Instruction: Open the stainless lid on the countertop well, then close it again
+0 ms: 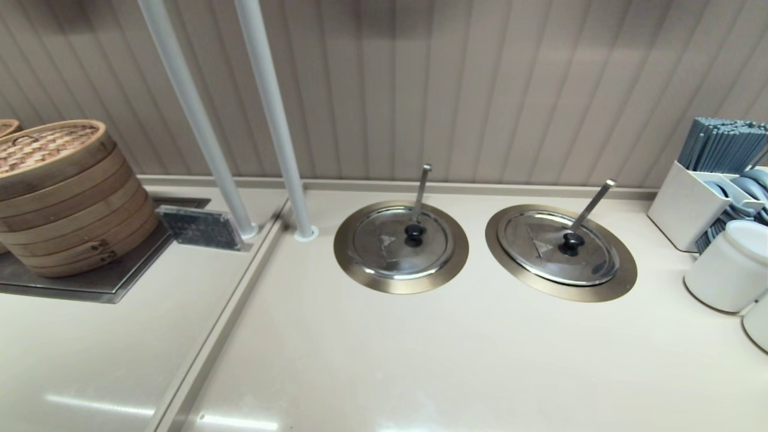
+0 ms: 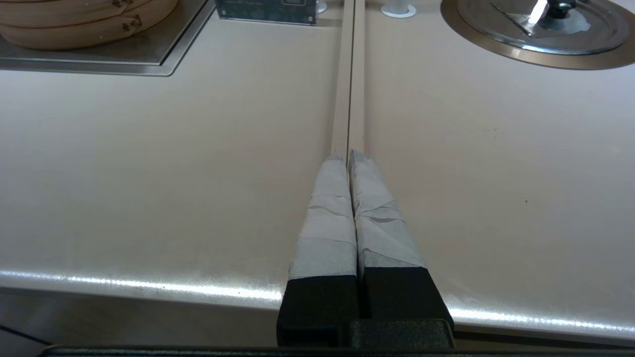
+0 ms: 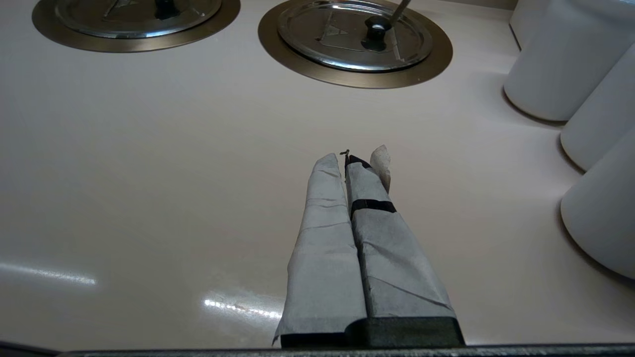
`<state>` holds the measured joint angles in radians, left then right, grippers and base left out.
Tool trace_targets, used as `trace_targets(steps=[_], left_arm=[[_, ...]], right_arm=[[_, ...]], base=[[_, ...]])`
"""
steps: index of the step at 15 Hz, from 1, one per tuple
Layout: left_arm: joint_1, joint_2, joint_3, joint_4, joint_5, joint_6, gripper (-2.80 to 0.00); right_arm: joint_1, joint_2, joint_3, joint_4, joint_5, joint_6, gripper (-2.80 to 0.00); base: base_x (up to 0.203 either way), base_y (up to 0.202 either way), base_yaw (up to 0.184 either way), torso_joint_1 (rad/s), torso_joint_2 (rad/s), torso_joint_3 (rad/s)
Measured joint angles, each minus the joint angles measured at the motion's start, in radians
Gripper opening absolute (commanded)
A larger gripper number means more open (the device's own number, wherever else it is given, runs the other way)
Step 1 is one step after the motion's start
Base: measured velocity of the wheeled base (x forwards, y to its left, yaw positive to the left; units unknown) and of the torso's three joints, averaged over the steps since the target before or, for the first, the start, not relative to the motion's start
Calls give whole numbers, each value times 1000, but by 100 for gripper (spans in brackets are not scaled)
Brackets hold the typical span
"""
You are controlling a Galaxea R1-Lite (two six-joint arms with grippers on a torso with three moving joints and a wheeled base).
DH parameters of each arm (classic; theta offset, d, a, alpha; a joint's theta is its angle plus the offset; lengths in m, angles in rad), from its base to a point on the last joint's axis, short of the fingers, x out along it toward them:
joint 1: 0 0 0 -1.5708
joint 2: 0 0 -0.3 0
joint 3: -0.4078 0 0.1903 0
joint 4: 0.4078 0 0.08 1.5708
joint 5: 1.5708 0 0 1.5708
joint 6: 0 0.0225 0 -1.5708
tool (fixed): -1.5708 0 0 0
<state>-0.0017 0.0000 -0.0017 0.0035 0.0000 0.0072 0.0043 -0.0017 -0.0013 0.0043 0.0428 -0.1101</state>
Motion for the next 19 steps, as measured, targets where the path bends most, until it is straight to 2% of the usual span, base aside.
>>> trace_targets(steps=[19], left_arm=[[0, 0, 0, 0, 0, 0, -280]], right_arm=[[0, 2, -2, 1, -3, 26, -280]], base=[[0, 0, 0, 0, 0, 0]])
